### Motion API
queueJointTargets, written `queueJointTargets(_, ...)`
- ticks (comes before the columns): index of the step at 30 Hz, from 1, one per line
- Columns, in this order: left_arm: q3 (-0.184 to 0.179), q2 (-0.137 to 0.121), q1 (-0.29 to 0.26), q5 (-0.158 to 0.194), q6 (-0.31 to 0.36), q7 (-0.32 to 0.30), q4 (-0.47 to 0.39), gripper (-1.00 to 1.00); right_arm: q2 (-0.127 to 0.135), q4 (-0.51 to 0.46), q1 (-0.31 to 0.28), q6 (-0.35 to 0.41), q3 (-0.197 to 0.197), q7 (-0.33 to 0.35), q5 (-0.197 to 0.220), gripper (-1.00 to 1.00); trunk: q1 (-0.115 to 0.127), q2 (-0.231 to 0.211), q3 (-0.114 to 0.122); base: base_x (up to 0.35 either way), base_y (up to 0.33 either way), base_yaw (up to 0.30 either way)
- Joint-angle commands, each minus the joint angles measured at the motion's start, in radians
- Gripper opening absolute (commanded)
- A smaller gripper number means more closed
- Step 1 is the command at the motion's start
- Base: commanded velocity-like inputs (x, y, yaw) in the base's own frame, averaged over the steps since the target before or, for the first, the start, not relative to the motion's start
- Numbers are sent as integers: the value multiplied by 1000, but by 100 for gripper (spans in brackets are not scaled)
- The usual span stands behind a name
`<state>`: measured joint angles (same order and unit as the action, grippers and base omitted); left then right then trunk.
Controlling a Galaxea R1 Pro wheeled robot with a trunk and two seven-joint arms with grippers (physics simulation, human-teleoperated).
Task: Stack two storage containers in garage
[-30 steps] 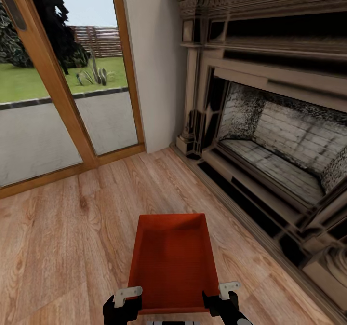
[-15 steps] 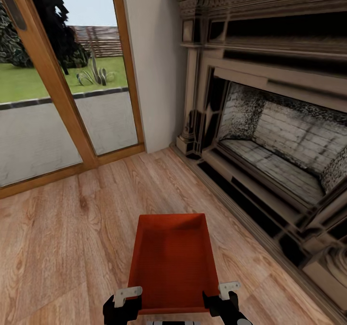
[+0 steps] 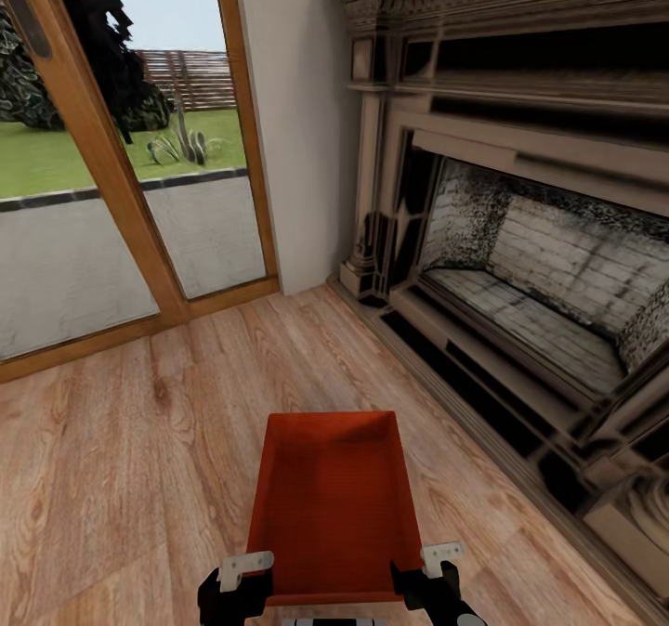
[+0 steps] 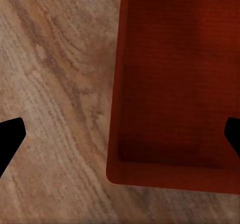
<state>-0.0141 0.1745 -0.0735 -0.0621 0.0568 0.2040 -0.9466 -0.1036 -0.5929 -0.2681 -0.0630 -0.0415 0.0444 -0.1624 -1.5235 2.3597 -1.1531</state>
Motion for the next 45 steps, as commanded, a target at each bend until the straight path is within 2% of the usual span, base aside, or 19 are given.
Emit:
queueJointTargets(1, -2, 0, 0, -7, 6, 6, -1, 100, -1, 0, 0, -3, -5, 5, -8, 100, 0, 0, -1, 0, 0, 0)
queueJointTargets(23, -6, 0, 0, -5, 8, 4, -12, 100, -1, 1, 0, -3, -5, 5, -9, 100, 0, 0, -1, 0, 0, 0)
queueJointTargets(31, -4, 0, 0, -5, 8, 5, -13, 100, -1, 0, 0, -3, -5, 5, -9, 100, 0, 0, -1, 182, 0, 0)
queueJointTargets(45, -7, 0, 0, -5, 19, 5, -16, 100, -1, 1, 0, -3, -5, 5, -8, 100, 0, 0, -1, 8, 0, 0)
